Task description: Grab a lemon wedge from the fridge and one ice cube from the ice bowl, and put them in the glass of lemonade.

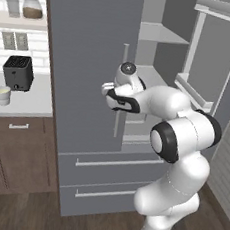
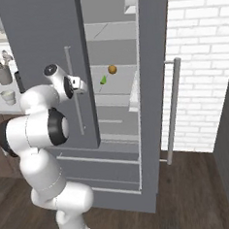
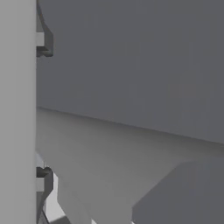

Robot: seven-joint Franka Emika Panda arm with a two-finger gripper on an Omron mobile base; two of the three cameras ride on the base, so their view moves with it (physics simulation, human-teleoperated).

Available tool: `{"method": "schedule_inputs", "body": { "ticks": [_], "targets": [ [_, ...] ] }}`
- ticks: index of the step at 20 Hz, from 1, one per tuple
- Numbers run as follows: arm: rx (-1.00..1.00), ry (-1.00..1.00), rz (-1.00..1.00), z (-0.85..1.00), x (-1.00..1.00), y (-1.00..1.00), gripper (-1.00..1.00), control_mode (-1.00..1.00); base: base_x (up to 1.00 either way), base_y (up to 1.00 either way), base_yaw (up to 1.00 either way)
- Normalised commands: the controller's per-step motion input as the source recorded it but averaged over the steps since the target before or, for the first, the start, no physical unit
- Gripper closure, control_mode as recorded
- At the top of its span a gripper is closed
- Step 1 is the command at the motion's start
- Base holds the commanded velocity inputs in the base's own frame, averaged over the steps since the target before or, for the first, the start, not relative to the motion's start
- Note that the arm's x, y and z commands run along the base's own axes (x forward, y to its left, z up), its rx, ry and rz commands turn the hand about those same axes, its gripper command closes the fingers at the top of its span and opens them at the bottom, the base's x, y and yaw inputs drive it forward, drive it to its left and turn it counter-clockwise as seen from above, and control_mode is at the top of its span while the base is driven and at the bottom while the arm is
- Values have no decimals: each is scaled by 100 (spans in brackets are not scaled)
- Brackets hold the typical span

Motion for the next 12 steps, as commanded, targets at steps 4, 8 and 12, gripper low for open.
{"method": "schedule_inputs", "body": {
  "ticks": [4,8,12],
  "targets": [
    [0,0,0,-32,38,-2,-100,-100,0,0,0],
    [0,0,0,-31,31,0,-100,-100,0,0,0],
    [0,0,0,-18,15,0,-100,-100,0,0,0]
  ]
}}
